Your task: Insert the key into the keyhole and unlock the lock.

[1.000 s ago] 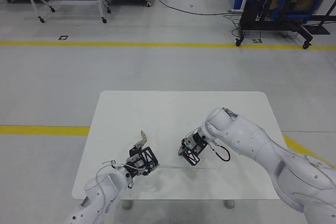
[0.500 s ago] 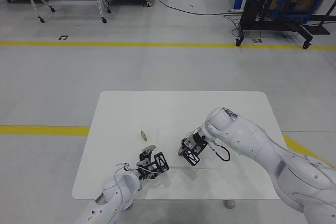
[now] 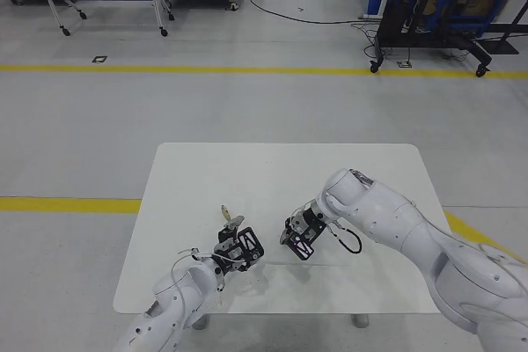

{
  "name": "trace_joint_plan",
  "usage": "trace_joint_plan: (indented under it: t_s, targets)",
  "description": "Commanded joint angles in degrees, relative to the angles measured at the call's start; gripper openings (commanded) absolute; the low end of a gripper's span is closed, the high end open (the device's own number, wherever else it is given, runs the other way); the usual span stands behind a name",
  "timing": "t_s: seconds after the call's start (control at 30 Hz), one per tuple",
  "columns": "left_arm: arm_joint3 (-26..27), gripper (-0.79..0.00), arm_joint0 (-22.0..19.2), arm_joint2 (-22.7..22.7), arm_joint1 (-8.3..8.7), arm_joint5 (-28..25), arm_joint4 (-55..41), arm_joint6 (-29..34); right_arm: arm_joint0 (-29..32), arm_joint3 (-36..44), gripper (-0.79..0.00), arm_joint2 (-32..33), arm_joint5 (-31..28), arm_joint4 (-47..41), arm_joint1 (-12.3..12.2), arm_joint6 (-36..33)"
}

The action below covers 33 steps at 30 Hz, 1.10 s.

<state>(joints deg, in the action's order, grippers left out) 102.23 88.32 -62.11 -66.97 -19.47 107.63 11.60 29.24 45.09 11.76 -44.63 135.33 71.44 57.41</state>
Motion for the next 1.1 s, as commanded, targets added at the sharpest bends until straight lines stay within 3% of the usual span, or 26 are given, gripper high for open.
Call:
trace_joint_plan:
  t_s: [0.0,0.43,0.73,1.07]
  targets:
    - [-0.28,0.000,-0.34,0.02,-0.14,1.57,-0.03,0.46,0.00,0.00,-0.785,0.00,0.00,0.00,0.00,0.00]
    - [-10.60,0.000,-5.84,7.35,-2.21,7.32,4.07,3.18,0.00,0.00,-0.785,0.00,0.00,0.00,0.00,0.00]
    - [-12.18,0.000,-5.99,8.00,-2.52,7.03,4.63,3.57,1.29,0.88,-0.785,1.35,2.78,-2.49,-0.55,-1.49]
    - [-12.36,0.000,-6.57,8.28,-2.84,6.67,4.77,3.76,2.98,-1.03,-0.785,3.93,8.98,-6.89,-3.45,7.68]
